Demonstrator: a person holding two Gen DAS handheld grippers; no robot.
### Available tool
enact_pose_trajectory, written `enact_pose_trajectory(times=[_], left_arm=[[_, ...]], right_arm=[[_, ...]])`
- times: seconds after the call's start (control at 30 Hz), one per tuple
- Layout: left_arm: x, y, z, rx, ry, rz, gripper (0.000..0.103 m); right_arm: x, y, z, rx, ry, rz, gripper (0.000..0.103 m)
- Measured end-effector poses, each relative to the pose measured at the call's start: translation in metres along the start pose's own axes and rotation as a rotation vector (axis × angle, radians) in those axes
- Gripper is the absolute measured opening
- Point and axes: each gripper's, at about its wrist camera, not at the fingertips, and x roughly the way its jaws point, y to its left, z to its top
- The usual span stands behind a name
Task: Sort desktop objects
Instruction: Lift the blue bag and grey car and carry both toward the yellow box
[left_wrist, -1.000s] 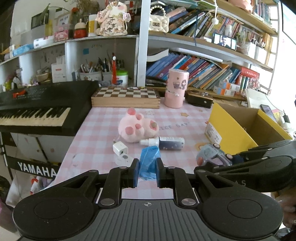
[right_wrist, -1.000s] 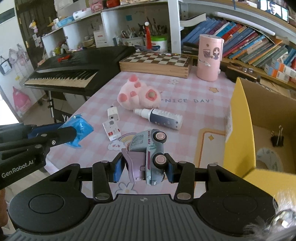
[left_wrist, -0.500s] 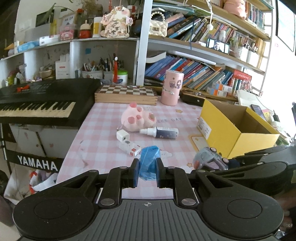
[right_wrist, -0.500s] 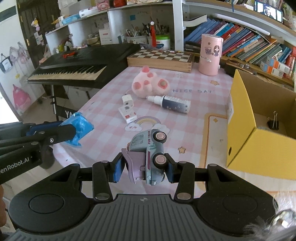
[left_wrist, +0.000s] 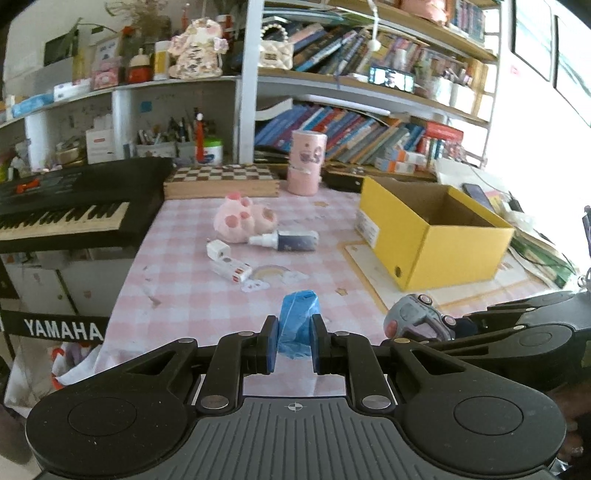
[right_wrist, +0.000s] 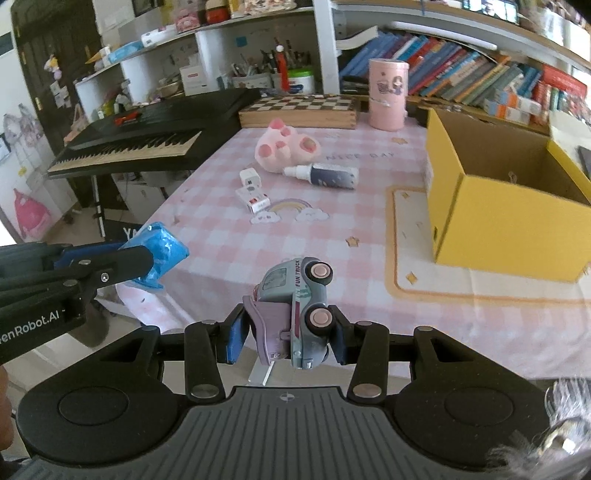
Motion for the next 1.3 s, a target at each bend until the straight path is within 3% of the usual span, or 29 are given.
enact_pose_trajectory(times=[0.33, 0.7, 1.3], left_arm=[[-0.005, -0.023, -0.015, 0.100, 0.047, -0.105, 0.016], [0.004, -0.048, -0.015, 0.183, 0.060, -0.229, 0.016], [0.020, -0.074, -0.008, 0.244, 0.061, -0.324, 0.016]], right_arm=[[-0.024, -0.011, -0.037, 0.127, -0.001, -0.071, 0.042], [-0.044, -0.024, -0.056, 0.217, -0.005, -0.169, 0.042], [-0.058, -0.047, -0.061, 0.282, -0.013, -0.253, 0.042]])
